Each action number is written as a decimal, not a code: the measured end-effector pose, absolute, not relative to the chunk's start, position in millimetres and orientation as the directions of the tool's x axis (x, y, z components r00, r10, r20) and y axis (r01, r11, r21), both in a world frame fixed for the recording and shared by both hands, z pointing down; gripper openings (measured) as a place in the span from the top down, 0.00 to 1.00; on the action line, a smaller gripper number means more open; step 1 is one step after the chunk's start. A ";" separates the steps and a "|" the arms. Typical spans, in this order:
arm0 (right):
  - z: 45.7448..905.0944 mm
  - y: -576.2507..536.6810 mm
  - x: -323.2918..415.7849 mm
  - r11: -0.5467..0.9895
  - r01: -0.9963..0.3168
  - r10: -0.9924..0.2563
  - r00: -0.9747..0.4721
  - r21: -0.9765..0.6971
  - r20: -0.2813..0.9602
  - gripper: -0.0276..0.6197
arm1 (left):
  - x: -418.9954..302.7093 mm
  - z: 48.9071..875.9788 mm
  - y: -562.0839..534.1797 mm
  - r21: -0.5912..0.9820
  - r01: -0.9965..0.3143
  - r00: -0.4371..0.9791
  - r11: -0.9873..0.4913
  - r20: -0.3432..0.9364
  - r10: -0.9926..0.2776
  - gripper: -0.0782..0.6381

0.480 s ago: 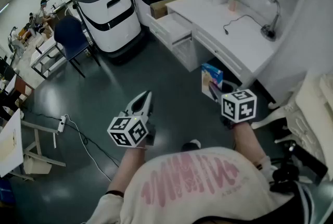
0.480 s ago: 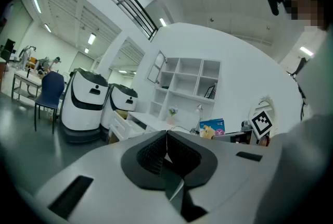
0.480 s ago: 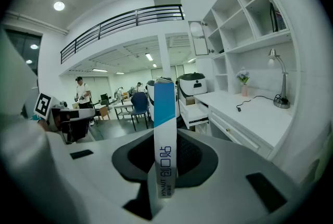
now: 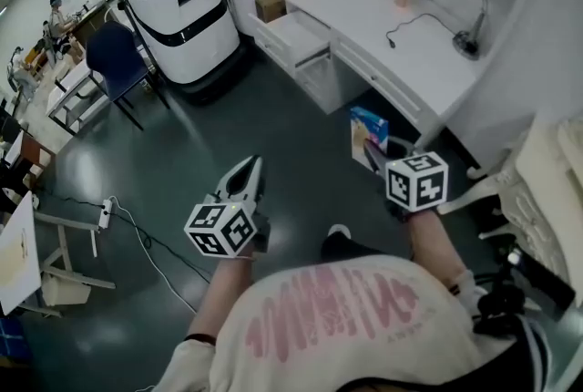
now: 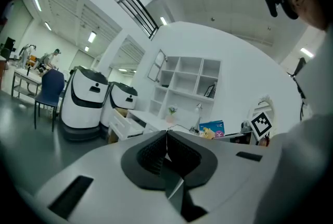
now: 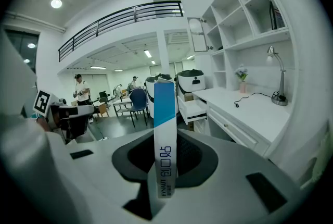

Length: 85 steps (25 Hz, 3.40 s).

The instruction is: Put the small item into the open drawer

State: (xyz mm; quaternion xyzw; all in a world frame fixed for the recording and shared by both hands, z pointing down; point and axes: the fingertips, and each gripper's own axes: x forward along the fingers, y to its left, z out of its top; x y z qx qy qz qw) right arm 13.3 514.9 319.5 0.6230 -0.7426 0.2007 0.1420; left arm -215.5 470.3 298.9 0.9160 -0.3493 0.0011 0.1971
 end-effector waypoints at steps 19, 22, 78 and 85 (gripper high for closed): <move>312.4 313.5 114.9 0.235 -0.959 -0.861 -0.280 -0.157 0.424 0.83 | -132.2 297.1 299.9 0.399 -0.690 0.686 -0.604 0.093 -0.722 0.85; 310.2 290.6 127.9 0.252 -0.957 -0.863 -0.290 -0.146 0.413 0.83 | -119.8 293.0 280.0 0.392 -0.703 0.666 -0.593 0.070 -0.743 0.85; 360.1 -172.9 131.4 0.078 -0.978 -0.852 -0.165 -0.192 0.496 0.82 | -126.1 313.3 -213.3 0.427 -0.639 0.735 -0.640 0.096 -0.671 0.85; 405.6 -181.3 144.1 0.019 -0.977 -0.792 -0.145 -0.213 0.593 0.82 | -121.7 355.7 -219.8 0.487 -0.667 0.707 -0.563 0.175 -0.685 0.85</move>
